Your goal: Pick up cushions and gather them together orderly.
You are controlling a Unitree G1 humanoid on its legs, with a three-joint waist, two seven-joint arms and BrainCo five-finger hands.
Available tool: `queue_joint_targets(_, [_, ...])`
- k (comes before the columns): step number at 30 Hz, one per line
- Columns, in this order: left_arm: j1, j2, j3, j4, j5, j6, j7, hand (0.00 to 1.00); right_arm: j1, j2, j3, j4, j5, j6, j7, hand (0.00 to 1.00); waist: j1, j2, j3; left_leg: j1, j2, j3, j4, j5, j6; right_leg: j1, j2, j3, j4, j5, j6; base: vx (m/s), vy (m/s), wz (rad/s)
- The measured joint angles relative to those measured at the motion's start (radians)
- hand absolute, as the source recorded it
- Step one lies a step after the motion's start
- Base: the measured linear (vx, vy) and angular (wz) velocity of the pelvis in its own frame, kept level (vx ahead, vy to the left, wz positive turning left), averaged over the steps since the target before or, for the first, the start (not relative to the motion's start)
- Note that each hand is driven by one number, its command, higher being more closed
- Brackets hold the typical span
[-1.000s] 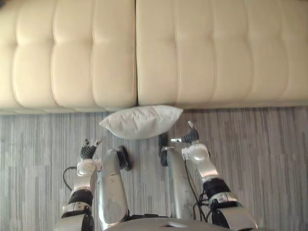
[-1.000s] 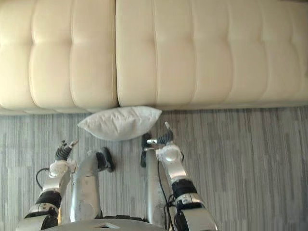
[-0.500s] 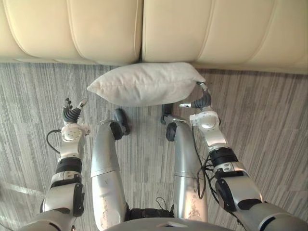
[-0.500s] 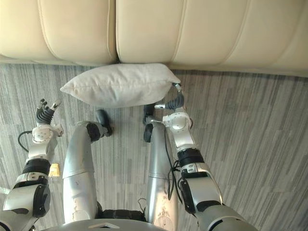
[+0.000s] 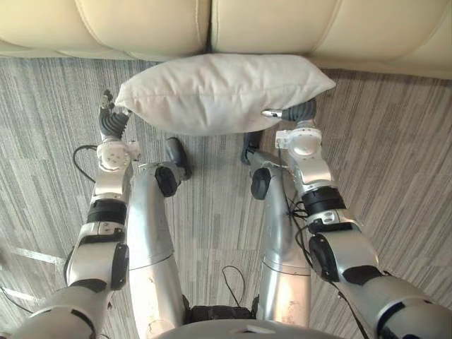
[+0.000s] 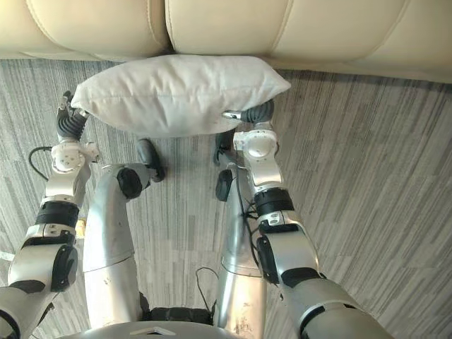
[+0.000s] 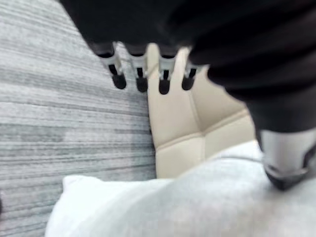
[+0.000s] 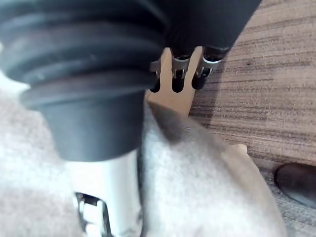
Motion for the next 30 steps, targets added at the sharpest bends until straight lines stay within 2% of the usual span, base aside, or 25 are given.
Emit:
queue_joint_targets(8, [-0.092,-0.078,-0.011,0.000,0.017,0.011,0.070,1.00,-0.052,0.085,0.019,0.000,0.098,-0.029,-0.044,1.00,-0.009,0.001,0.000,-0.035,0.006,0.006,0.000,0.002,-0.002,-0.035,0.007,0.005,-0.015,0.023,0.008,-0.07,-0.012,-0.04])
queue_joint_targets(12, [-0.124,-0.104,-0.040,0.000,0.019,0.023,0.107,1.00,-0.054,0.101,0.019,-0.004,0.166,-0.049,-0.064,1.00,-0.010,0.001,0.000,-0.036,0.008,0.010,-0.004,0.008,-0.003,-0.037,0.009,0.007,-0.022,0.029,0.007,-0.05,-0.022,-0.04])
queue_joint_targets(17, [-0.139,-0.112,-0.048,-0.025,0.018,0.024,0.149,1.00,-0.043,0.107,0.019,-0.057,0.244,-0.053,-0.104,1.00,-0.014,0.002,0.001,-0.042,0.008,0.008,-0.005,0.012,0.000,-0.042,0.009,0.004,-0.025,0.029,0.007,-0.04,-0.026,0.00])
queue_joint_targets(24, [-0.140,-0.111,-0.108,-0.121,0.014,0.024,0.180,1.00,0.010,0.107,0.020,-0.169,0.263,-0.062,-0.132,1.00,-0.009,0.006,0.003,-0.051,0.003,-0.004,-0.006,0.018,-0.001,-0.040,0.007,-0.004,-0.028,0.033,0.000,-0.04,-0.025,0.02])
queue_joint_targets(30, [-0.104,-0.125,-0.168,-0.215,-0.016,0.013,0.186,1.00,0.095,0.117,0.024,-0.265,0.262,-0.063,-0.141,1.00,-0.011,0.007,0.002,0.028,-0.011,-0.006,-0.054,0.035,-0.004,0.053,-0.003,-0.018,-0.085,0.044,-0.005,-0.06,-0.032,0.05])
